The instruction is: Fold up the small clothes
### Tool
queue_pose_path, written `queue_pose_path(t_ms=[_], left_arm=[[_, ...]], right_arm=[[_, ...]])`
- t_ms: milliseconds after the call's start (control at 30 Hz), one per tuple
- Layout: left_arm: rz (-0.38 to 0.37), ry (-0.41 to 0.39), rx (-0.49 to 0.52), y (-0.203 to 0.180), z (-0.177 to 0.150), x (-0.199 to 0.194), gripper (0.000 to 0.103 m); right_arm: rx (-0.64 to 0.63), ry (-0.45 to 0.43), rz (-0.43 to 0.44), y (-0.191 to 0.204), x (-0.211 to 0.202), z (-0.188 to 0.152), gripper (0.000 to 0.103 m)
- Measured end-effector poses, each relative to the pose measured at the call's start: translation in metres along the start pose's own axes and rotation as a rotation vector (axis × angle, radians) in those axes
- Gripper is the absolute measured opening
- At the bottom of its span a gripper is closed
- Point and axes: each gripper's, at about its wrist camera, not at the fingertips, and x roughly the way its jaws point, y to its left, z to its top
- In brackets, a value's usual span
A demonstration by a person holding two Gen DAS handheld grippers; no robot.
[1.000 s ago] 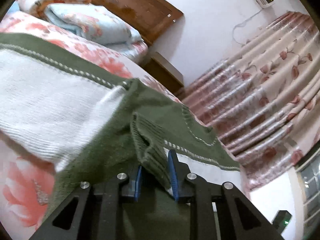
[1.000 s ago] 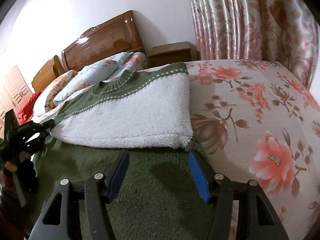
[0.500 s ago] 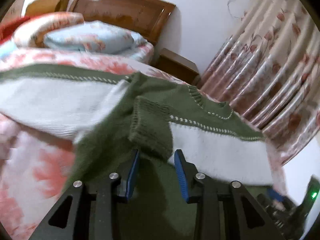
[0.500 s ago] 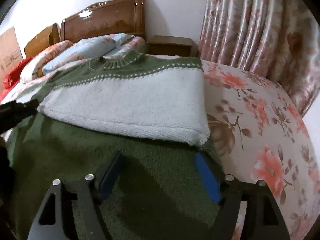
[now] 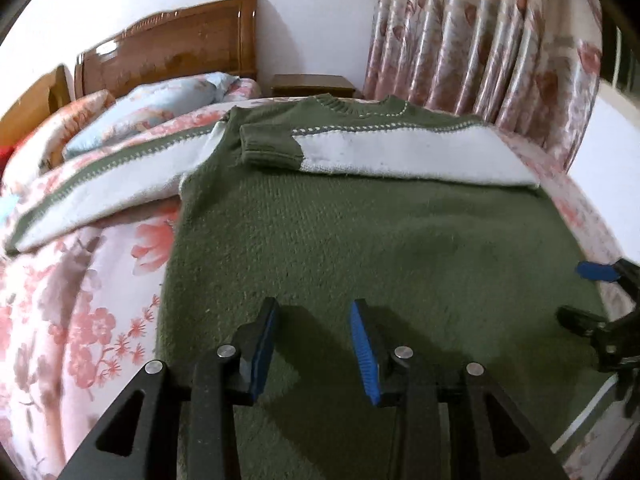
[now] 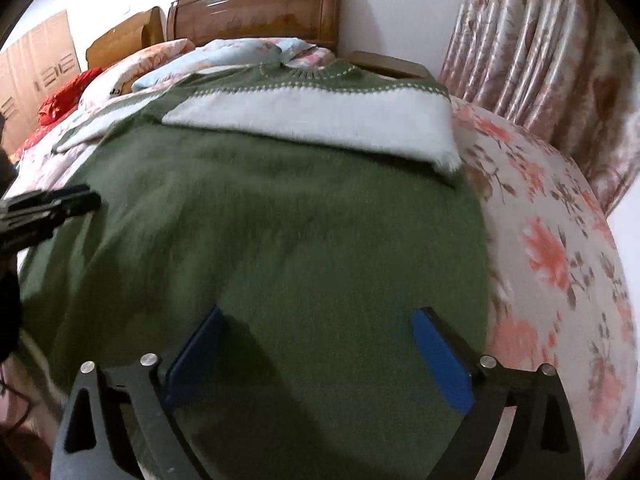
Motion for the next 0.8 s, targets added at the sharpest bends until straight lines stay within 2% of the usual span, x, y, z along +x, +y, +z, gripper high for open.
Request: queue_pose_path(t_ms=[67, 133, 233, 300, 367, 400, 433, 467, 533, 567, 667, 700, 800], left_arm=[[0.027, -0.007, 0.021, -0.005, -0.003, -0.001, 0.038], [0.023, -0.007, 0.014, -0.005, -0.006, -0.003, 0.038], [0.003, -0.001, -0.004, 0.001, -0.008, -0.006, 0.038], [-0.054, 0.001, -0.040, 0.010, -0.008, -0.011, 0.037], [-0.209, -0.044, -0.171, 0.042, -0.007, -0.023, 0.036], [-0.258, -0.085, -0.268, 0.068, -0.005, -0.029, 0.036], [-0.272, -0.110, -0.334, 0.087, -0.003, -0.031, 0.037], [-0.279, -0.145, -0.476, 0.128, -0.001, -0.033, 0.040], [-0.246, -0.171, -0.663, 0.184, 0.000, -0.031, 0.045], [-0.212, -0.188, -0.775, 0.220, -0.001, -0.026, 0.045], [-0.086, -0.201, -1.011, 0.302, -0.004, -0.011, 0.045], [-0.054, -0.196, -1.077, 0.326, -0.004, -0.002, 0.045], [-0.016, -0.139, -1.182, 0.366, 0.003, 0.029, 0.045]], right_arm=[[0.001, -0.011, 0.005, -0.003, -0.008, -0.014, 0.103], [-0.002, -0.025, 0.008, -0.004, -0.014, -0.025, 0.103], [-0.011, -0.042, 0.013, -0.005, -0.022, -0.038, 0.103], [-0.017, -0.030, 0.011, -0.005, -0.025, -0.041, 0.103], [-0.023, -0.011, 0.004, -0.003, -0.028, -0.041, 0.103], [-0.029, -0.006, -0.002, -0.003, -0.028, -0.040, 0.103], [-0.032, -0.007, -0.004, -0.003, -0.029, -0.041, 0.103], [-0.028, -0.013, 0.000, -0.004, -0.029, -0.042, 0.103], [-0.022, -0.026, 0.008, -0.004, -0.028, -0.042, 0.103], [-0.023, -0.029, 0.010, -0.004, -0.027, -0.042, 0.103], [-0.024, -0.028, 0.012, -0.003, -0.025, -0.040, 0.103], [-0.026, -0.024, 0.013, -0.002, -0.025, -0.039, 0.103], [-0.032, -0.014, 0.016, -0.001, -0.024, -0.037, 0.103]])
